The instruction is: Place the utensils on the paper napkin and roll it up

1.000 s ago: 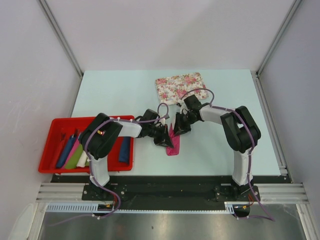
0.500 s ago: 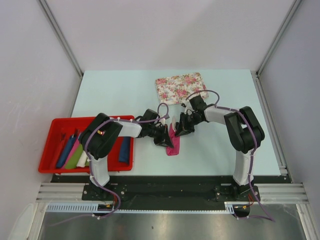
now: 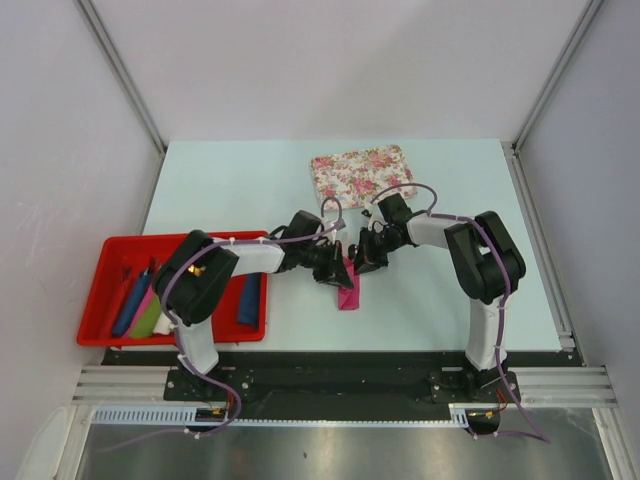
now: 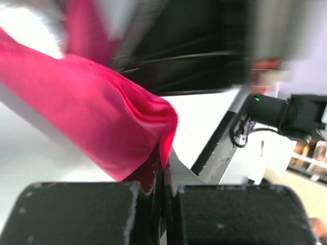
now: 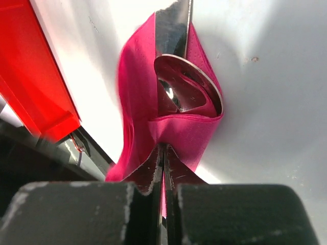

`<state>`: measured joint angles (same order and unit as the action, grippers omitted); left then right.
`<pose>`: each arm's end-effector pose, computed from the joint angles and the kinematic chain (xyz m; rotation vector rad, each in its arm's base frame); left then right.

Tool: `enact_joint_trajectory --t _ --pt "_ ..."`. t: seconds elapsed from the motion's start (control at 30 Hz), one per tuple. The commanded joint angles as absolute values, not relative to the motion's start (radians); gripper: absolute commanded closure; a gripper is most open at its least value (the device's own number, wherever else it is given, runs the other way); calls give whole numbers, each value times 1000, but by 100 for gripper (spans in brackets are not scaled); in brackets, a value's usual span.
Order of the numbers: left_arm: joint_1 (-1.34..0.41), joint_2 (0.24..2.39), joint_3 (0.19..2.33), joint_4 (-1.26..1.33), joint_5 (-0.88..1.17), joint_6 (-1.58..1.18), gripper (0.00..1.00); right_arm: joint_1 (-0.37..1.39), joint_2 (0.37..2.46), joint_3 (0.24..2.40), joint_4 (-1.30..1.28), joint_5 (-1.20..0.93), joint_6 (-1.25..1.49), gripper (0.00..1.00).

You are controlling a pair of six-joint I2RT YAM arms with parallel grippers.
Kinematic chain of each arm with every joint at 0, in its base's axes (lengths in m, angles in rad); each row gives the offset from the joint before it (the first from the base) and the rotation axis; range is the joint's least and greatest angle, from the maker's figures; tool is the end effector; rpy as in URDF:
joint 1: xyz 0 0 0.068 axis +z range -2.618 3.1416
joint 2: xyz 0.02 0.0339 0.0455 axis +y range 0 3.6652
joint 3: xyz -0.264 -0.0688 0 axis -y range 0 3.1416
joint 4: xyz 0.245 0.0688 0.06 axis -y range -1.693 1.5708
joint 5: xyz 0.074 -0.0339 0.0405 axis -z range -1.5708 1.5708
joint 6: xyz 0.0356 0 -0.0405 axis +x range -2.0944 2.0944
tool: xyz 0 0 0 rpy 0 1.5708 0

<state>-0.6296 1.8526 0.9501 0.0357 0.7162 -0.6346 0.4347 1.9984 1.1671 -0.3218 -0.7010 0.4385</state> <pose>0.2753 -0.2295 0.1351 0.3578 2.6523 -1.3759 0.3350 0.1808 0.1207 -0.2135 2.8253 1.1891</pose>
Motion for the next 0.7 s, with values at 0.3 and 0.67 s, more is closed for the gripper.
enact_joint_trajectory --t 0.3,0.67 --pt "-693 1936 1025 124 759 -592 100 439 2048 1154 -305 -611 436 100" --pt "-690 2003 982 157 746 -592 97 408 2010 1192 -392 -650 402 88"
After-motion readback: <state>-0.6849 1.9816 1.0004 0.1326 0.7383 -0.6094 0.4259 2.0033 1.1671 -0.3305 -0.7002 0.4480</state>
